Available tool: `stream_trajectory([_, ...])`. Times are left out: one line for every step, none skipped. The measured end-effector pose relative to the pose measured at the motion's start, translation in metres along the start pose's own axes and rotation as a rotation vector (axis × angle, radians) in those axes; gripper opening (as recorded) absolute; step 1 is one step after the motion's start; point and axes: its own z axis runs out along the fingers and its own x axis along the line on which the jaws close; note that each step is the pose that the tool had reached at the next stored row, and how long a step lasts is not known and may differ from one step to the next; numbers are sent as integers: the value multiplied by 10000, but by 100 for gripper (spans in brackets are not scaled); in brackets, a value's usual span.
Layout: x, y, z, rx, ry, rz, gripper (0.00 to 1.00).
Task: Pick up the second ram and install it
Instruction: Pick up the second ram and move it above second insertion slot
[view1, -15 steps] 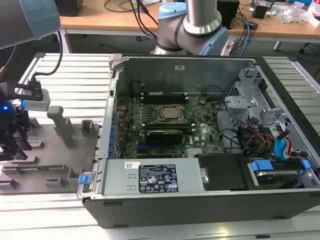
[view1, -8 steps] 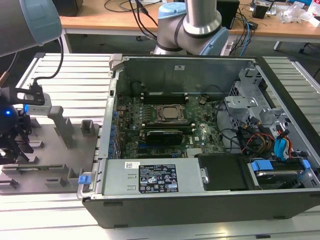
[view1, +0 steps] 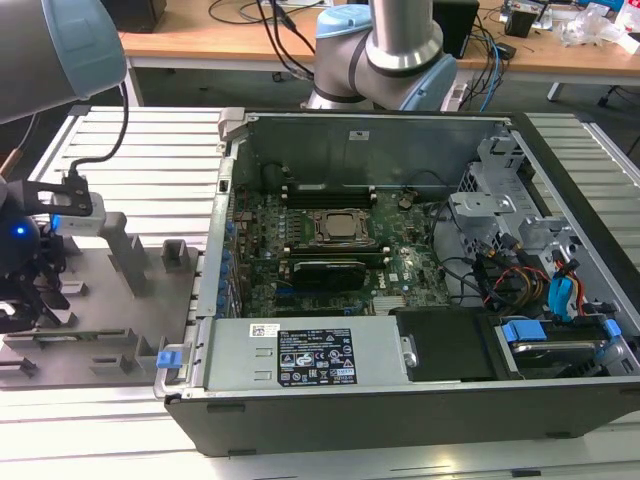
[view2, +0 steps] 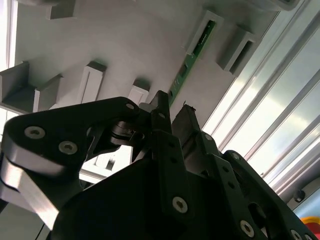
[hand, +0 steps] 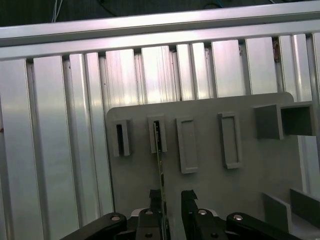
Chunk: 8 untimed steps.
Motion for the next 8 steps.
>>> stream_trajectory([0,0,12,0,-1,1,30])
stream_trajectory([1,-1,29,0,-1,0,30])
stream_trajectory([2,-1,55,0,-1,0,30])
stream_trajectory([3,-2,70,0,-1,0,30])
stream_trajectory([5,-2,83,0,0,0,30])
stream_trajectory([6,-2,91,-1,0,1,30])
stream_trajectory([7,-3,102,1,-1,0,30])
stream_trajectory([8,-3,111,0,0,0,30])
